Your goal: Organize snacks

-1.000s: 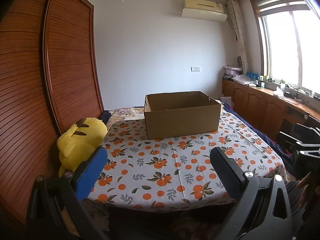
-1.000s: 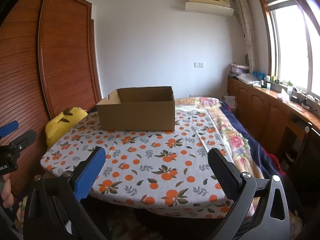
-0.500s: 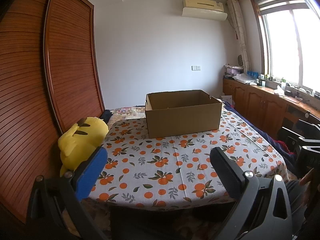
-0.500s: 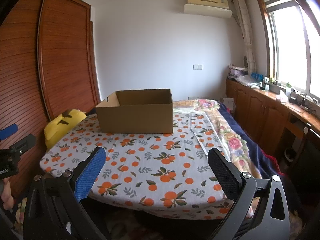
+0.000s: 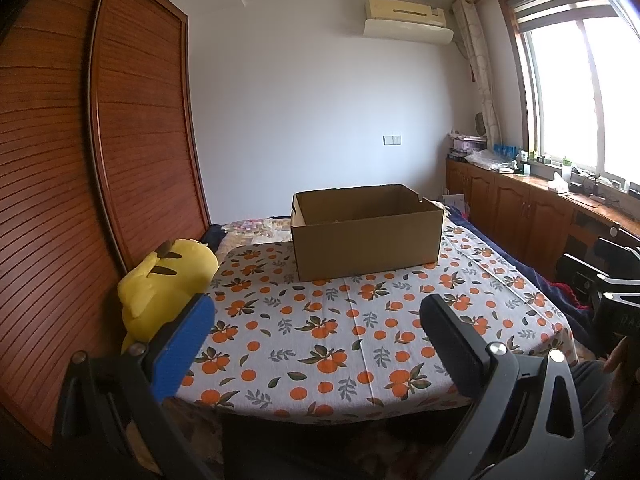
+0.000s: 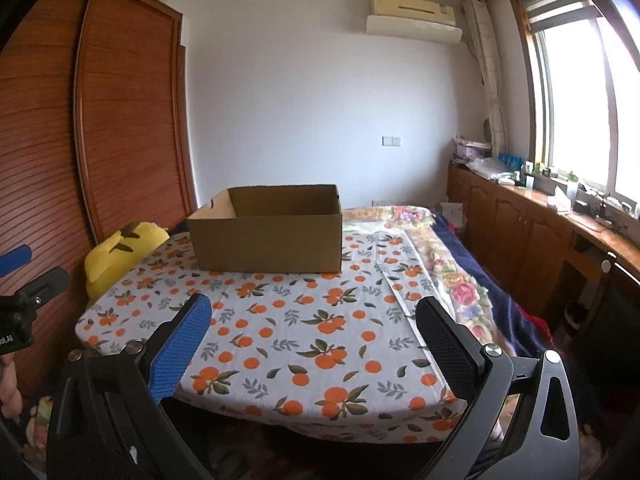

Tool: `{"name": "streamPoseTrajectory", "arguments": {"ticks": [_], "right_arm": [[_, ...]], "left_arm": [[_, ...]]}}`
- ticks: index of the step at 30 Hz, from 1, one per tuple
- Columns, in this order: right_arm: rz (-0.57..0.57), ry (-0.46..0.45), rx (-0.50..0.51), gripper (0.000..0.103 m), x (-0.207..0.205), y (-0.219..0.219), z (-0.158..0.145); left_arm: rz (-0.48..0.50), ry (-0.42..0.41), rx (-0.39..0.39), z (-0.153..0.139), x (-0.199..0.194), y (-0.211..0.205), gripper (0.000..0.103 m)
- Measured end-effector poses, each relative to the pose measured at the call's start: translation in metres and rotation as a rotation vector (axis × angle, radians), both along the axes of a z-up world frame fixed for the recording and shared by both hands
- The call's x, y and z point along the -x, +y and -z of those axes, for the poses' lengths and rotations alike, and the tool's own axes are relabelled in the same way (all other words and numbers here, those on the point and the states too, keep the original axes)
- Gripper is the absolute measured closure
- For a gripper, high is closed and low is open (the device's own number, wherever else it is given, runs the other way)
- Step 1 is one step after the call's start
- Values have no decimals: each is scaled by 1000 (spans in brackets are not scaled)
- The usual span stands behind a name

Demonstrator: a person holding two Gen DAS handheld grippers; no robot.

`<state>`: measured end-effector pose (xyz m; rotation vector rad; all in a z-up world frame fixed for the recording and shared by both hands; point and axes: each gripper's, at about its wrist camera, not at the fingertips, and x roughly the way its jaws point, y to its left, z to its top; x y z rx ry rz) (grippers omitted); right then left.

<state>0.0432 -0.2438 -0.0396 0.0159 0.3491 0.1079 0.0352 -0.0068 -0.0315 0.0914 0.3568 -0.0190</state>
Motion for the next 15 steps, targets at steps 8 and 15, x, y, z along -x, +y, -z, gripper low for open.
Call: {"name": "streamPoseTrajectory", "arguments": {"ticks": [8,15], "right_arm": [[0,-3,0,0,1,0,0],[1,-8,-4,0,0,0,-1]], "left_arm": [[1,-2,-3,-3,1,0,0],[0,-6,-4,-5,1,1,0]]}}
